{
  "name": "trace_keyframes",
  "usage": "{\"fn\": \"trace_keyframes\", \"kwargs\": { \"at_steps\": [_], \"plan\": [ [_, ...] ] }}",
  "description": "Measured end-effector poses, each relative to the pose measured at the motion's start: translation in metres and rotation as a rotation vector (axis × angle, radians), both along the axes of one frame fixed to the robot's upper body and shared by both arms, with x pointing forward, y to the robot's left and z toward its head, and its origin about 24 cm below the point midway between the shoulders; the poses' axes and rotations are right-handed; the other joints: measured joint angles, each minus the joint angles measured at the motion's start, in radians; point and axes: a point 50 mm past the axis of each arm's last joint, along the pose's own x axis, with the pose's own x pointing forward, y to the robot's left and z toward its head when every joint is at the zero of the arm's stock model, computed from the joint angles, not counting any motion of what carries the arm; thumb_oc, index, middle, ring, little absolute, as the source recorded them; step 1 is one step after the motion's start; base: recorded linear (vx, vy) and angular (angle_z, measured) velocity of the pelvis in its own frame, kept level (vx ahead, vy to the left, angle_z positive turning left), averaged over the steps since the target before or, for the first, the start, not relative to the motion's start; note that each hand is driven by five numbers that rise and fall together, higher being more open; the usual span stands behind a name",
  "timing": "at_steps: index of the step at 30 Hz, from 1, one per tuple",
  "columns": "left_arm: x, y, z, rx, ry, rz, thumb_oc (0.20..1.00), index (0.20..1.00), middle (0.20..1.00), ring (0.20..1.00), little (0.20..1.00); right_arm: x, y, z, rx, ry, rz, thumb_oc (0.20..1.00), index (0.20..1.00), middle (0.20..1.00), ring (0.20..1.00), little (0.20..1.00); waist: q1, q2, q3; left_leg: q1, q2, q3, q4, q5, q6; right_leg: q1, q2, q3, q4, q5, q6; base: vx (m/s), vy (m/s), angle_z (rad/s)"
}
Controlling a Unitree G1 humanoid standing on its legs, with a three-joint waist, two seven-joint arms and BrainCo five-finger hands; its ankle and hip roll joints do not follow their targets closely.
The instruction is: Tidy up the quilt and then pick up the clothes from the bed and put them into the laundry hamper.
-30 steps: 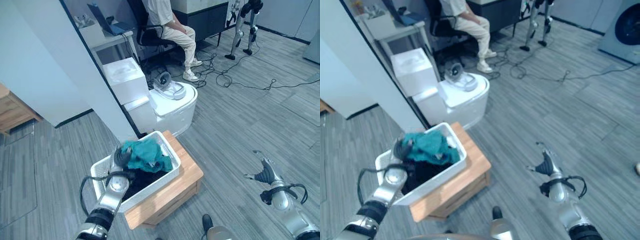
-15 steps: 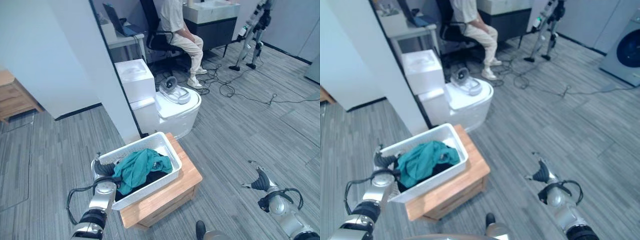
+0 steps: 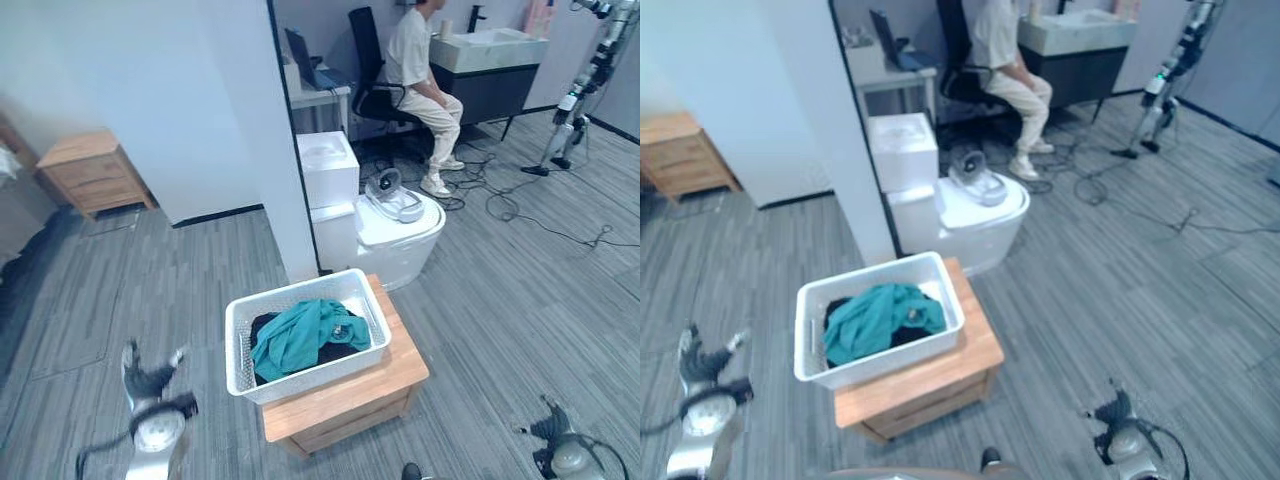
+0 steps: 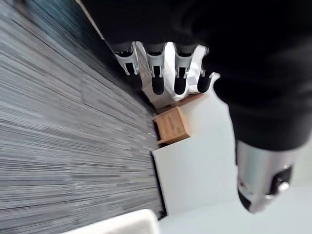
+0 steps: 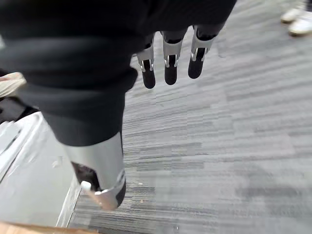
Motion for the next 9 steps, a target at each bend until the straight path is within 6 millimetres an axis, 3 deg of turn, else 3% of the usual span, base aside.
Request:
{"fn": "trace_keyframes", "kwargs": {
  "at_steps": [5, 7, 9],
  "plan": [
    [-0.091, -0.031, -0.082, -0.248, 0.468, 0.086, 1.0, 1.0, 1.0, 1.0, 1.0, -0.003, 0.013, -0.012, 0.076, 0.046, -0.022, 1.0, 1.0, 1.0, 1.0, 1.0, -0.002, 0.016, -0.005, -0.009, -0.008, -0.002, 0.0, -0.005, -0.005, -0.002, -0.009, -0.001, 0.0, -0.002, -0.003, -0.02, 0.017, 0.03],
    [-0.119, -0.053, -0.097, -0.362, 0.566, 0.102, 1.0, 1.0, 1.0, 1.0, 1.0, -0.012, 0.021, -0.021, 0.107, 0.109, 0.003, 1.0, 1.0, 1.0, 1.0, 1.0, 0.014, 0.015, -0.01, -0.03, -0.008, -0.007, 0.0, -0.005, -0.005, -0.017, -0.01, -0.012, 0.0, -0.002, -0.003, -0.04, 0.01, 0.14],
    [-0.131, -0.068, -0.108, -0.439, 0.657, 0.126, 1.0, 1.0, 1.0, 1.0, 1.0, -0.02, 0.025, -0.027, 0.112, 0.189, 0.035, 1.0, 1.0, 1.0, 1.0, 1.0, 0.023, 0.014, -0.018, -0.031, -0.008, -0.007, 0.0, -0.005, -0.005, -0.016, -0.011, -0.016, 0.0, -0.001, -0.002, -0.02, -0.001, 0.09]
  ]
}}
